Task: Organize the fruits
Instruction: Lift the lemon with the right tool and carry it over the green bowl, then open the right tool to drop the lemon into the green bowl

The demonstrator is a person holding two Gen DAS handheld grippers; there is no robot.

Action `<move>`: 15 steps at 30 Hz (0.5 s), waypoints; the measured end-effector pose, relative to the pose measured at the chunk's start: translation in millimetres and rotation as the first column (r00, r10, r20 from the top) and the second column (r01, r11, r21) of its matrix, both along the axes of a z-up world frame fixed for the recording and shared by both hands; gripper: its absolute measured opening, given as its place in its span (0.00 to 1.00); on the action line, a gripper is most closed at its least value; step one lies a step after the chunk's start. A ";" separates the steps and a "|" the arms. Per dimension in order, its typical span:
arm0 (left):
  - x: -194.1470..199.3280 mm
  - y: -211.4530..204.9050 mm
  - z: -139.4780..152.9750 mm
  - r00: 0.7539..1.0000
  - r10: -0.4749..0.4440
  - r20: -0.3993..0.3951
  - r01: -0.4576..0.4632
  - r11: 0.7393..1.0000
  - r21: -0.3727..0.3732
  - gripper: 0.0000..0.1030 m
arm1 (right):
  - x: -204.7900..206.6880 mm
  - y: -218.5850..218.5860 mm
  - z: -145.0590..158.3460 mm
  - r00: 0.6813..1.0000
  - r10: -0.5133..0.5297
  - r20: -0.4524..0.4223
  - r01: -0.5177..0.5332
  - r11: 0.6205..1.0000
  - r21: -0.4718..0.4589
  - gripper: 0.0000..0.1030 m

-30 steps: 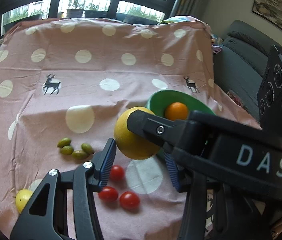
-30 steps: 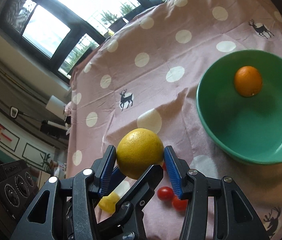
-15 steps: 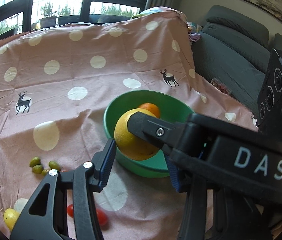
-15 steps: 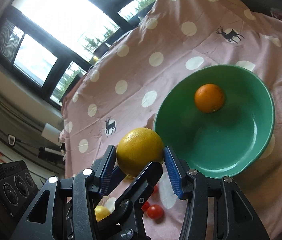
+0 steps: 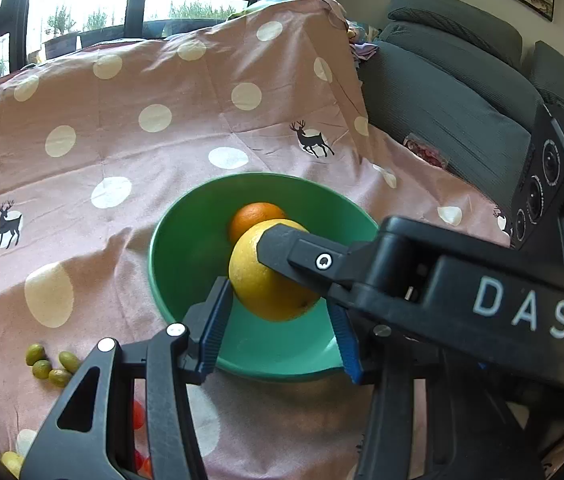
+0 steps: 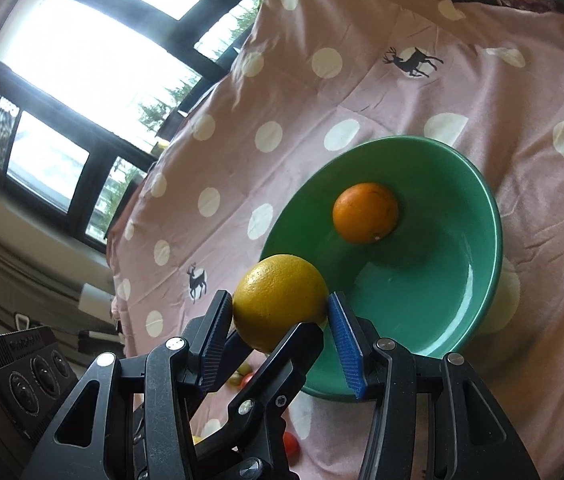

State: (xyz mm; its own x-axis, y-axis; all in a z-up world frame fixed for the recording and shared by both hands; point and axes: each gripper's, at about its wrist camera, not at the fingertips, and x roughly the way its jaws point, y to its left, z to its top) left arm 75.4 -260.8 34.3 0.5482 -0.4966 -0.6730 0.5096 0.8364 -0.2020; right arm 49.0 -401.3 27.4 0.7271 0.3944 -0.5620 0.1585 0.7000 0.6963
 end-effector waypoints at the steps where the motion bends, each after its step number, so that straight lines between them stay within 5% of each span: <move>1: 2.1 -1.7 -2.6 1.000 -0.002 -0.009 0.002 1.000 0.000 0.47 | 0.8 -1.6 -1.2 1.000 -0.005 -0.003 0.005 1.000 -0.001 0.51; 15: 15.5 -12.7 -19.1 0.996 -0.036 -0.082 0.036 0.999 -0.011 0.47 | 11.5 -10.2 -14.9 0.995 -0.038 -0.094 0.035 0.999 -0.040 0.51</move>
State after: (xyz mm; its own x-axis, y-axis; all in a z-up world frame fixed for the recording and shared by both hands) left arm 90.9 -273.4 15.2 0.4728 -0.5218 -0.7101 0.5206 0.8156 -0.2527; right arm 60.5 -411.5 12.5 0.6835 0.3453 -0.6431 0.2482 0.7185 0.6497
